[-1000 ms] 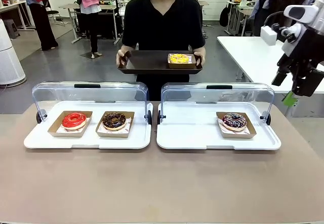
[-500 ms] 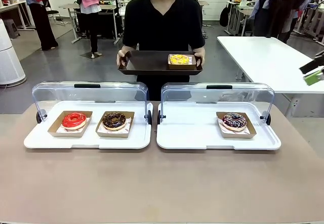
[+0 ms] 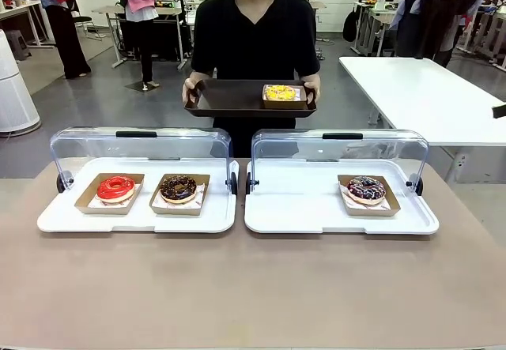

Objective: Provide the desired donut to the person.
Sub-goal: Pick up and lift the Paper togo box containing the Donut pointed at by the person.

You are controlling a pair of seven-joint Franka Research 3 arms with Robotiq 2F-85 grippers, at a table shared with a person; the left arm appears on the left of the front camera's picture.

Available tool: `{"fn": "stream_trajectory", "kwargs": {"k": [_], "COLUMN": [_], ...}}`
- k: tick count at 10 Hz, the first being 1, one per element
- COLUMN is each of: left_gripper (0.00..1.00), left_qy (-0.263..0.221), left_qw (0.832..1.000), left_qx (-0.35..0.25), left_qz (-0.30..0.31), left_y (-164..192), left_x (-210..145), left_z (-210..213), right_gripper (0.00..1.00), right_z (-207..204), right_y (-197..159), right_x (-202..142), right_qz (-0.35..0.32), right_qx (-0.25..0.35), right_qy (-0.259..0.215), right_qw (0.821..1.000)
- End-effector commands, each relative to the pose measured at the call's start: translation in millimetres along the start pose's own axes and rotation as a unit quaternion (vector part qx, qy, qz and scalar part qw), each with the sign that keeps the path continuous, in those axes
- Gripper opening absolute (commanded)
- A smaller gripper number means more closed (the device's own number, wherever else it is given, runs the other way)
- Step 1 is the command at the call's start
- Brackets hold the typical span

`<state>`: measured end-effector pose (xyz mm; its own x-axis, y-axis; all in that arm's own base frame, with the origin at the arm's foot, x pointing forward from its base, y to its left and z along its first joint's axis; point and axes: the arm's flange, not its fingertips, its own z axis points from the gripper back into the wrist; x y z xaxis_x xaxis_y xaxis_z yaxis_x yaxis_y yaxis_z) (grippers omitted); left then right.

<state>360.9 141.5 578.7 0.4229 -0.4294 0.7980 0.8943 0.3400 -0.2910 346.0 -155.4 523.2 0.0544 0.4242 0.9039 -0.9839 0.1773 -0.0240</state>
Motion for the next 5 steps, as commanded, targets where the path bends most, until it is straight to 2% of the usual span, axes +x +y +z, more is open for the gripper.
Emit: {"fn": "stream_trajectory", "kwargs": {"k": [1,4,5], "left_gripper": [1.00,1.00,1.00], "left_qy": [-0.002,-0.002,-0.002], "left_qw": [1.000,1.000,1.000], "left_qx": [-0.003,-0.003,-0.003], "left_qz": [-0.003,-0.003,-0.003], "left_y": [-1.6,-1.6,-1.6], "left_x": [0.7,0.7,0.7], "left_z": [1.4,1.4,1.4], "right_gripper": [1.00,1.00,1.00], "right_z": [10.8,16.7,17.4], "right_y": [-14.4,-14.9,-16.1], "right_x": [-5.6,-10.9,-10.1], "right_qz": [0.012,0.017,0.019], "right_qx": [0.053,0.055,0.056], "right_qy": [0.017,0.006,-0.018], "right_qw": [0.998,0.998,0.998]}}
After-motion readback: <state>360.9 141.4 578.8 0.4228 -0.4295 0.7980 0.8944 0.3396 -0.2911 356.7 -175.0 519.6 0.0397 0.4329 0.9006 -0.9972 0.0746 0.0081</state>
